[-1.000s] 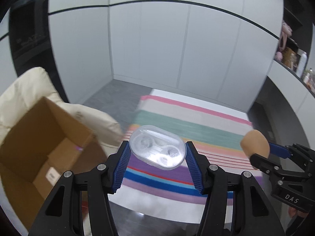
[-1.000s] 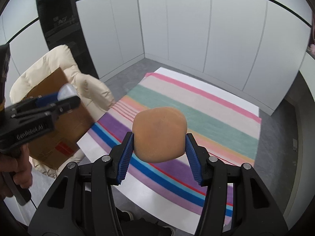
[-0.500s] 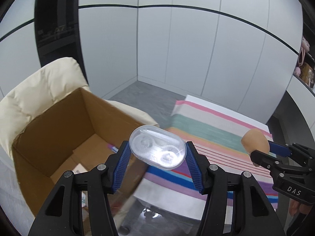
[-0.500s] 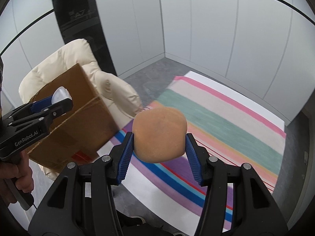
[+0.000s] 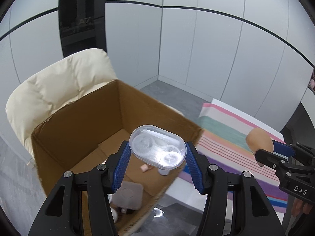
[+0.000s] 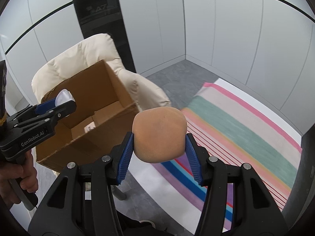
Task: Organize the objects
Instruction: 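Carry the lens case with the left tool while the right tool carries the sponge toward the box, then open the left tool over the box while the right tool releases the sponge inside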
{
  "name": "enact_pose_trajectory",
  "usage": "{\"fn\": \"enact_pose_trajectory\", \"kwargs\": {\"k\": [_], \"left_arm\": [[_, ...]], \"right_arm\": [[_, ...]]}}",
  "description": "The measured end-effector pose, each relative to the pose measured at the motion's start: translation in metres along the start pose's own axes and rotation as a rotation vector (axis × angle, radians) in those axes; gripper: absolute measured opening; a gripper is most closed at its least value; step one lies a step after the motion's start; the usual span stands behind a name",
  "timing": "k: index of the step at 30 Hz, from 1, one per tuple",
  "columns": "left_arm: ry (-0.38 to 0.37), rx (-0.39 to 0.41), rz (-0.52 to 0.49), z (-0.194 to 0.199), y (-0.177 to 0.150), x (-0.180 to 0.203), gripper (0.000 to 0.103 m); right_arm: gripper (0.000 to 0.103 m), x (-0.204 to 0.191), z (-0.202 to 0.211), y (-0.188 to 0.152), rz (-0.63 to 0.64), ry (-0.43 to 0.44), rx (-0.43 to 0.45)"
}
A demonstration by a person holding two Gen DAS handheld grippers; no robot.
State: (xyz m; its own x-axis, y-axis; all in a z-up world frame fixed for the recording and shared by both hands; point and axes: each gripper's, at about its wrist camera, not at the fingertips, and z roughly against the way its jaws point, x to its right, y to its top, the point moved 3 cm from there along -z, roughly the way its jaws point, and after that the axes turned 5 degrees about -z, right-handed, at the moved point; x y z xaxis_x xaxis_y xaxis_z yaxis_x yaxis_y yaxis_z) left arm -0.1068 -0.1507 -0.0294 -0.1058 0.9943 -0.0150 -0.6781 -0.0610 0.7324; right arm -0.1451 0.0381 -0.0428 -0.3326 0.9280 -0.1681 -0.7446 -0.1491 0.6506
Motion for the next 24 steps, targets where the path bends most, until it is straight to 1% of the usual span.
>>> {"fn": "enact_pose_trajectory", "kwargs": {"k": [7,13,15,16,18,19,20,22,24], "left_arm": [[0.041,-0.013,0.031,0.004,-0.010,-0.034,0.058],[0.057,-0.019,0.026,0.003,-0.018,-0.058,0.058],[0.079,-0.021,0.016,0.005,-0.022,-0.063,0.059],[0.110,-0.019,0.006,0.007,-0.023,-0.068,0.062],[0.139,-0.001,-0.007,0.013,-0.025,-0.073,0.082],[0.156,0.016,-0.007,0.019,-0.025,-0.077,0.090],[0.174,0.031,0.000,0.024,-0.026,-0.082,0.103],[0.199,0.048,0.018,0.031,-0.029,-0.093,0.103],[0.207,0.031,0.026,0.033,-0.032,-0.101,0.103]], "right_arm": [[0.055,-0.035,-0.013,0.003,0.046,0.038,-0.013],[0.055,-0.073,-0.026,0.005,0.099,0.076,-0.030],[0.055,-0.085,-0.029,0.006,0.115,0.088,-0.034],[0.055,-0.090,-0.031,0.006,0.122,0.093,-0.037],[0.055,-0.104,-0.035,0.006,0.141,0.107,-0.042],[0.055,-0.109,-0.036,0.006,0.147,0.110,-0.043],[0.055,-0.115,-0.038,0.006,0.154,0.114,-0.046],[0.055,-0.125,-0.042,0.006,0.160,0.120,-0.052],[0.055,-0.136,-0.046,0.007,0.171,0.123,-0.058]]}}
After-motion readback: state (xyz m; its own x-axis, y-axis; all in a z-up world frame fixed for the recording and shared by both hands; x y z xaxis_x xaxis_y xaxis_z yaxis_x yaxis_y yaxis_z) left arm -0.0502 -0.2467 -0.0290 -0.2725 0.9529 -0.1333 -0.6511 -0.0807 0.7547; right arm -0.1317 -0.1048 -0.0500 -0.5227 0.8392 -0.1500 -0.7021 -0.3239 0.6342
